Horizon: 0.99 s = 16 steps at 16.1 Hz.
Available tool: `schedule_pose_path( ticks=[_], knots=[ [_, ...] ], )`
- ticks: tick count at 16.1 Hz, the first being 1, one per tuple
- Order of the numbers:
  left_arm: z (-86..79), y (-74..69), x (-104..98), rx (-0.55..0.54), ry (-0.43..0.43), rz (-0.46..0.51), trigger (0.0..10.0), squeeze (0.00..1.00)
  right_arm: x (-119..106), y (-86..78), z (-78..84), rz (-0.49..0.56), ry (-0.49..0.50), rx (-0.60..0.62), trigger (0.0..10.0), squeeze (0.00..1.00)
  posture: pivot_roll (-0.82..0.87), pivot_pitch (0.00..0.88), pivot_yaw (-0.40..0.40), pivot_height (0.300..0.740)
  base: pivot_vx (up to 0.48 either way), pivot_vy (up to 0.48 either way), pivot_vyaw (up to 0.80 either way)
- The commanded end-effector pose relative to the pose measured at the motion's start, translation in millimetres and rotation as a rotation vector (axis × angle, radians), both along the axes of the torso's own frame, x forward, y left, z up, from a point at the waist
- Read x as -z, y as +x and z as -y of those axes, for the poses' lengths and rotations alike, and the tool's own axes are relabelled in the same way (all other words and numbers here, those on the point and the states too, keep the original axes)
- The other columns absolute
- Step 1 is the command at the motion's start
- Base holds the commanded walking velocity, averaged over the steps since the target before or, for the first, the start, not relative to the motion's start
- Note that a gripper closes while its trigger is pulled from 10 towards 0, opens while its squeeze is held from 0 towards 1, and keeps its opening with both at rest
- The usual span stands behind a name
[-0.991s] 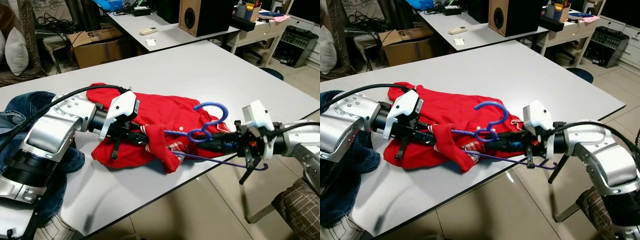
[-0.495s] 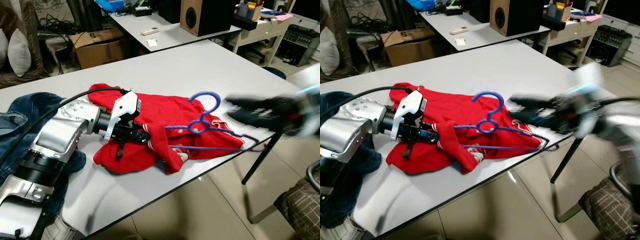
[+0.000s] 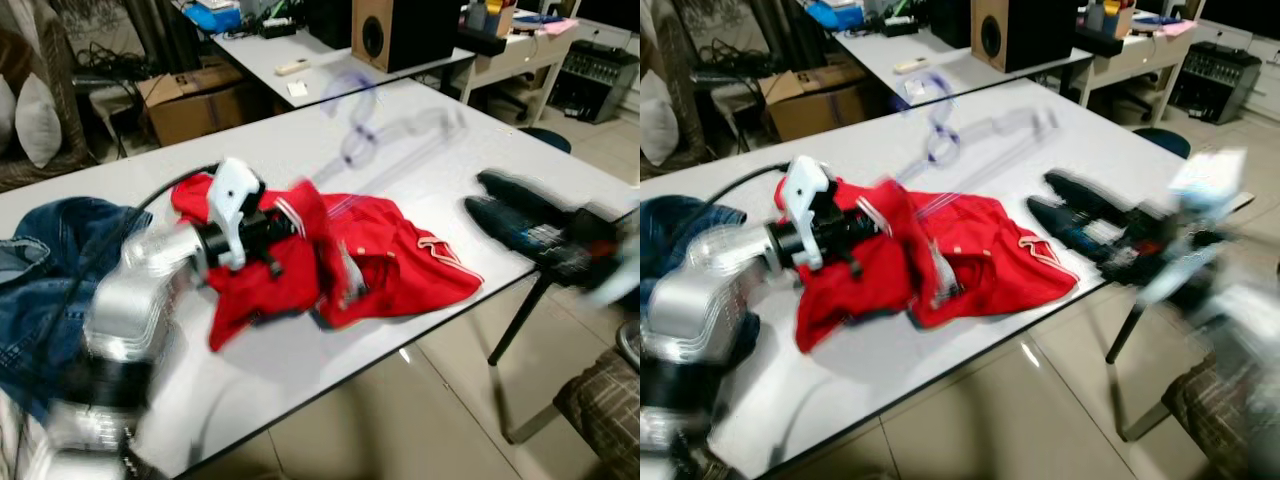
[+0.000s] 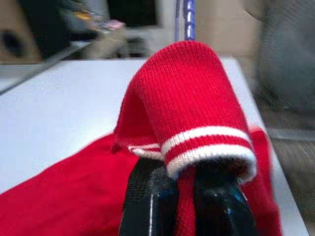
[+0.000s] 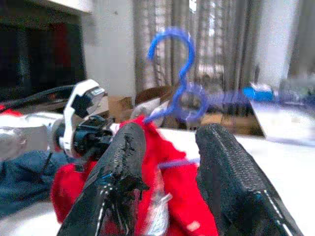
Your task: Hang hanger
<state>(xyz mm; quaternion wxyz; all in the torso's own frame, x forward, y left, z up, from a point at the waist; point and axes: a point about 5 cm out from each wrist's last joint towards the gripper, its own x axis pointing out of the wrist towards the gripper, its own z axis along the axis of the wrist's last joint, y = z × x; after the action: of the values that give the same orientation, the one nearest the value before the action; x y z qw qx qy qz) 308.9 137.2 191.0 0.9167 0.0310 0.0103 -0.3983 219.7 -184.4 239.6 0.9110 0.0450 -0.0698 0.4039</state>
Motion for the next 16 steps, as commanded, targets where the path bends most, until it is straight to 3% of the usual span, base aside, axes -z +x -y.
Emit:
schedule_pose_path(
  ticks=[1, 3, 5, 7, 8, 10, 11, 15, 16],
  knots=[
    [-4.9, -5.2, -6.2, -0.080, 0.001, 0.023, 10.0, 0.00, 7.2, -2.0, -4.8, -0.031, -0.018, 0.100, 10.0, 0.00, -0.06, 0.000, 0.087, 0.740, 0.000, 0.000, 0.00],
    [-1.6, -12.3, -2.5, -0.118, -0.042, 0.014, 10.0, 0.00, 34.5, -4.2, -10.9, -0.125, 0.011, 0.218, 10.0, 0.00, -0.06, 0.000, 0.077, 0.740, 0.000, 0.000, 0.00],
    [0.0, -15.3, 0.6, -0.095, 0.014, 0.053, 10.0, 0.00, 57.9, 2.5, -6.8, -0.268, 0.103, 0.392, 10.0, 0.00, -0.06, 0.000, 0.073, 0.740, 0.000, 0.000, 0.00],
    [-3.0, -16.9, 2.7, -0.087, 0.053, 0.072, 10.0, 0.00, 73.4, 9.7, -9.6, -0.355, 0.088, 0.460, 10.0, 0.00, -0.06, 0.000, 0.079, 0.740, 0.000, 0.000, 0.00],
    [-17.8, -10.0, 9.9, -0.160, 0.107, 0.069, 10.0, 0.00, 83.6, 23.4, -21.7, -0.405, 0.032, 0.442, 10.0, 1.00, -0.06, 0.000, 0.078, 0.740, 0.000, 0.000, 0.00],
    [-22.9, -10.6, 15.9, -0.156, 0.190, 0.089, 10.0, 0.00, 90.3, 32.8, -38.0, -0.435, 0.009, 0.398, 10.0, 1.00, -0.05, 0.000, 0.071, 0.740, 0.000, 0.000, 0.00],
    [-25.8, -14.1, 22.2, -0.149, 0.199, 0.079, 10.0, 0.00, 94.1, 41.9, -49.7, -0.442, -0.026, 0.370, 10.0, 1.00, -0.04, 0.000, 0.054, 0.740, 0.000, 0.000, 0.00],
    [-39.8, -22.2, 37.7, -0.218, 0.201, 0.022, 10.0, 0.00, 85.3, 56.4, -63.8, -0.402, -0.012, 0.351, 10.0, 1.00, -0.01, 0.021, 0.012, 0.740, 0.000, 0.000, 0.00],
    [-42.2, -28.3, 39.7, -0.219, 0.188, -0.001, 10.0, 0.00, 87.0, 60.5, -68.2, -0.386, -0.076, 0.362, 10.0, 1.00, 0.01, 0.040, -0.016, 0.740, 0.000, 0.000, 0.00]
  ],
)
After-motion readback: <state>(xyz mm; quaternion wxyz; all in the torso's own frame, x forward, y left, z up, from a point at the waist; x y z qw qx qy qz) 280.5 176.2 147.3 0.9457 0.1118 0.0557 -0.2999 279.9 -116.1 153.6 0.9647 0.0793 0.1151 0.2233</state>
